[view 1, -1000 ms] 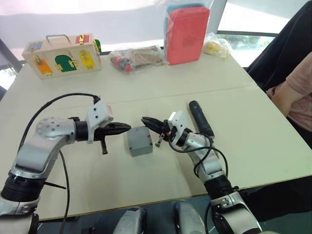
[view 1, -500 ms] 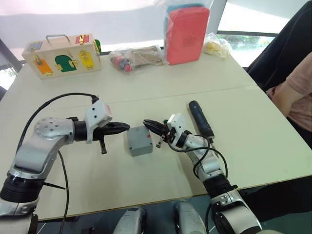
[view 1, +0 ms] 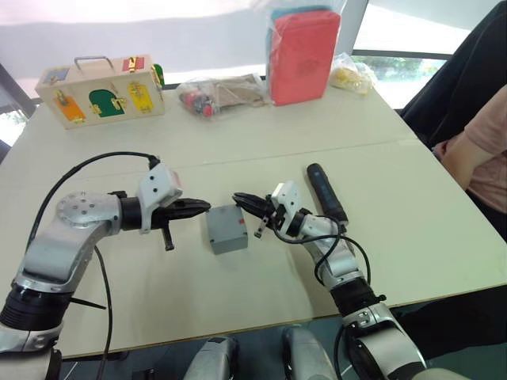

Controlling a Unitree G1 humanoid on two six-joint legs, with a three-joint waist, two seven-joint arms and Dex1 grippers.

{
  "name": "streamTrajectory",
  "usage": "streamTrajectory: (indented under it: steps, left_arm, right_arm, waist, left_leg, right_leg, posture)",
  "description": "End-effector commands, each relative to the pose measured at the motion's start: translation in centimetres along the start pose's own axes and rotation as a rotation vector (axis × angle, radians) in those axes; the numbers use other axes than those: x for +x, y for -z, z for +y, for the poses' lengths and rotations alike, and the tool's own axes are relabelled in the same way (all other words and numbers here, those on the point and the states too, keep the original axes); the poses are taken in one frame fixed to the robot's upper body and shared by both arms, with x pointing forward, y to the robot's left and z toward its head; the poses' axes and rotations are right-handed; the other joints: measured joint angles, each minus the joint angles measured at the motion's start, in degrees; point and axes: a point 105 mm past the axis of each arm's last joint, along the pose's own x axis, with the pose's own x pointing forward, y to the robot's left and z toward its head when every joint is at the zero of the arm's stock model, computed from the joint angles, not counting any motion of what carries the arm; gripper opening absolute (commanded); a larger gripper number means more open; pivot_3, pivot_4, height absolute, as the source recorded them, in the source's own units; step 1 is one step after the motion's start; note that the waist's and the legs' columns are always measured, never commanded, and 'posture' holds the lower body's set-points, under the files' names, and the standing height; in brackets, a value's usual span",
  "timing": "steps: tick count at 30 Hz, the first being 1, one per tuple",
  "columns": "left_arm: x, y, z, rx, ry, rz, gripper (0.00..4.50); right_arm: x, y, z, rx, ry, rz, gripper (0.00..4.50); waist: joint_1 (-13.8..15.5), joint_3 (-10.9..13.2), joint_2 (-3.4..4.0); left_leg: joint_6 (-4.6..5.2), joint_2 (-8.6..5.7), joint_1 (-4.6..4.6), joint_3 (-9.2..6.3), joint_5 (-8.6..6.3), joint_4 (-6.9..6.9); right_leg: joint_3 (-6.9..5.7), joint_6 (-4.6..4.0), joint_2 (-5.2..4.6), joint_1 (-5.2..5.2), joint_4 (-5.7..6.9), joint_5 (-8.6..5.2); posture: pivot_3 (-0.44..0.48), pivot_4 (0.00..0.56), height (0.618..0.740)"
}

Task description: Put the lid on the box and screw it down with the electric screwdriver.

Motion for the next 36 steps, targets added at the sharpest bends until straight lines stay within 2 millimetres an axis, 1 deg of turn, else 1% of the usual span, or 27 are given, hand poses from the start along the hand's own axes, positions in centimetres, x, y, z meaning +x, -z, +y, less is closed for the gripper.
streamTrajectory:
  steps: [1, 11, 18, 22, 36]
  left_arm:
    - [-0.5, -1.1, 0.2, 0.038, -0.017, -0.024, 0.0]
    - [-0.3, -1.1, 0.2, 0.038, -0.016, -0.029, 0.0]
    - [-0.2, -1.1, 0.3, 0.038, -0.016, -0.031, 0.0]
    - [-0.1, -1.1, 0.3, 0.037, -0.018, -0.033, 0.0]
    - [0.1, -1.2, 0.3, 0.041, -0.024, -0.039, 0.0]
  right_arm:
    - [0.0, -0.8, 0.0, -0.028, -0.014, -0.026, 0.11]
    - [-0.2, -0.6, -0.1, -0.032, -0.013, -0.012, 0.11]
    - [-0.6, 0.0, 0.1, -0.048, -0.037, 0.028, 0.11]
    - [-1.1, 0.6, 0.1, -0.072, -0.057, 0.08, 0.11]
    - [-1.0, -0.9, 0.2, -0.058, -0.077, 0.05, 0.11]
  waist:
    - [0.0, 0.0, 0.0]
    - [0.0, 0.0, 0.0]
    - [0.01, 0.0, 0.0]
    - [0.1, -0.01, -0.01]
    - [0.03, -0.05, -0.07]
  left_leg:
    - [0.0, 0.0, 0.0, 0.0, 0.0, 0.0]
    - [0.0, 0.0, 0.0, 0.0, 0.0, 0.0]
    - [0.0, 0.0, 0.0, 0.0, 0.0, 0.0]
    - [0.0, -0.01, 0.0, 0.0, 0.0, 0.01]
    - [0.0, 0.0, 0.02, 0.0, 0.0, 0.01]
  right_leg:
    - [0.0, 0.0, 0.0, 0.0, 0.0, 0.0]
    - [0.0, 0.0, 0.0, 0.0, 0.0, 0.0]
    - [0.0, 0.0, 0.0, 0.01, 0.0, 0.0]
    - [0.0, 0.0, -0.01, 0.02, 0.0, 0.0]
    - [0.0, 0.0, -0.01, 0.02, -0.01, 0.0]
  posture:
    - [0.0, 0.15, 0.74]
    - [0.0, 0.15, 0.74]
    - [0.0, 0.15, 0.74]
    - [0.0, 0.15, 0.74]
    - [0.0, 0.15, 0.74]
